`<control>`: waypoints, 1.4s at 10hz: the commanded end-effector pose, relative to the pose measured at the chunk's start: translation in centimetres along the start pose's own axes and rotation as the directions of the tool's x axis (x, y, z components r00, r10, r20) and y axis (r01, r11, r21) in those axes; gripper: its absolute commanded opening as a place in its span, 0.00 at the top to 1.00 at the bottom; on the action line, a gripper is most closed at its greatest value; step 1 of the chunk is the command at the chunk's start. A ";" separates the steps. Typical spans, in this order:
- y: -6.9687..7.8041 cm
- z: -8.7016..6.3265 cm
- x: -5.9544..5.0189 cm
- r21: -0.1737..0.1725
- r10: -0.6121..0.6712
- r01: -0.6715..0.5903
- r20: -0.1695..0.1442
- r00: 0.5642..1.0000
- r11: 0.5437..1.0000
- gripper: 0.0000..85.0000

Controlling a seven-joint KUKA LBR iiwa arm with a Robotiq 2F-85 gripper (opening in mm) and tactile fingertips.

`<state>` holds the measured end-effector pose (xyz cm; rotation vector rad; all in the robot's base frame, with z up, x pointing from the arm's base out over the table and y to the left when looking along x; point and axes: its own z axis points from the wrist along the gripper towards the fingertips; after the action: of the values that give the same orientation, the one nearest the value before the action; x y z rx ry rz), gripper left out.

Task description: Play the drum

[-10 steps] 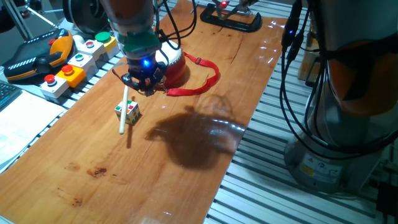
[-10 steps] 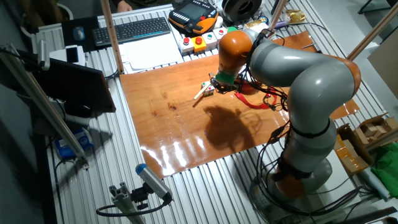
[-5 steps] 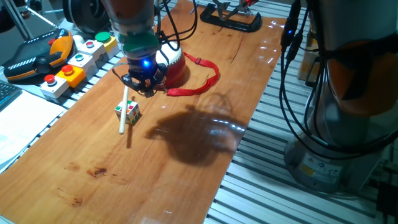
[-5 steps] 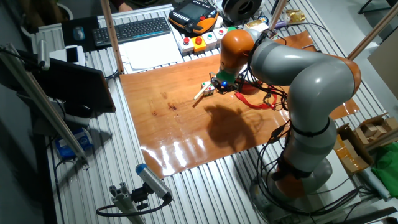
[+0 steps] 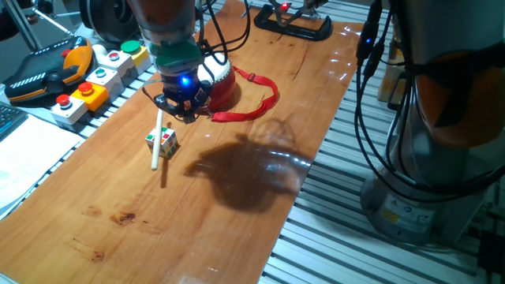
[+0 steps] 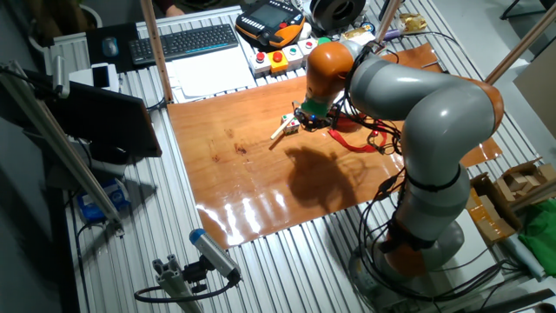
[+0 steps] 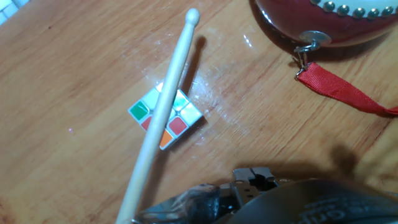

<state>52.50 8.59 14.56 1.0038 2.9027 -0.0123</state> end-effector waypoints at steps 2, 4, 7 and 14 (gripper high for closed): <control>0.0 0.0 0.0 0.011 -0.005 0.005 -0.002 1.000 1.000 0.99; 0.0 0.0 0.0 0.025 0.002 -0.002 0.006 1.000 1.000 0.99; 0.0 0.0 0.0 0.026 0.048 -0.048 0.026 0.999 0.998 0.99; 0.2 0.0 0.1 0.034 0.173 -0.176 0.066 0.983 0.984 0.99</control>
<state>52.56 8.81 14.53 1.2373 2.7594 -0.0897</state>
